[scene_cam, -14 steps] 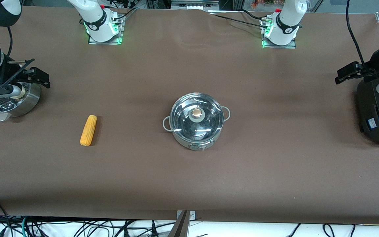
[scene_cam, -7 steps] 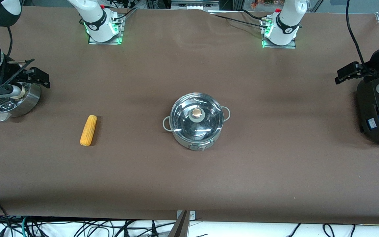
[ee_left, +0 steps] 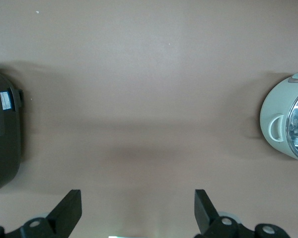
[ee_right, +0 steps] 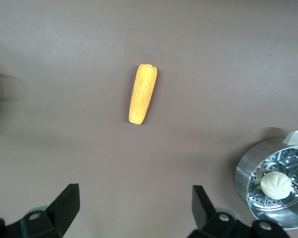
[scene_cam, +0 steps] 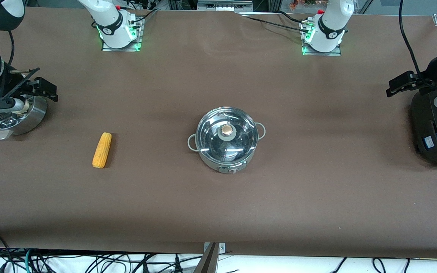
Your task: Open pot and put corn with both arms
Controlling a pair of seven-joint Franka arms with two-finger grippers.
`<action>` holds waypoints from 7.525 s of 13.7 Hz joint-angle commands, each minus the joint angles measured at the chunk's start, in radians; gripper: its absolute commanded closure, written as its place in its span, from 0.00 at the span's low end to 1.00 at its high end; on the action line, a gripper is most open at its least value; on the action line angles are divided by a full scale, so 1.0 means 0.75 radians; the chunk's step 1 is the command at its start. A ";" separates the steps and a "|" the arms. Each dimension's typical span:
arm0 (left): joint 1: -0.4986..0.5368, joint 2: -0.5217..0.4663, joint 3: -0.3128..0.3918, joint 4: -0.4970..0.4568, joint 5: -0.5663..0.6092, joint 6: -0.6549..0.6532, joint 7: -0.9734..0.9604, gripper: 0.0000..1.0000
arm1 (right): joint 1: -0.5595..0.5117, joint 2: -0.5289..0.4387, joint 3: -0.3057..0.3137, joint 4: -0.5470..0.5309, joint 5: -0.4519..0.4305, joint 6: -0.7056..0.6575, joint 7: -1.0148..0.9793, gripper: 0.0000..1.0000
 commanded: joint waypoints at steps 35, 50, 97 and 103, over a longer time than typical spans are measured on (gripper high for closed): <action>-0.004 -0.016 -0.011 -0.015 -0.002 -0.010 -0.006 0.00 | -0.012 0.603 0.005 -0.026 0.049 0.599 0.048 0.00; -0.129 0.159 -0.284 0.025 -0.082 0.035 -0.527 0.01 | -0.004 0.761 0.016 -0.243 0.064 1.039 0.119 0.01; -0.710 0.906 -0.295 0.410 0.170 0.600 -1.256 1.00 | 0.075 0.548 0.073 0.600 0.050 -0.178 0.109 0.91; -0.673 0.813 -0.291 0.433 0.090 0.451 -1.246 1.00 | 0.200 0.548 0.075 0.628 0.050 -0.180 0.256 0.91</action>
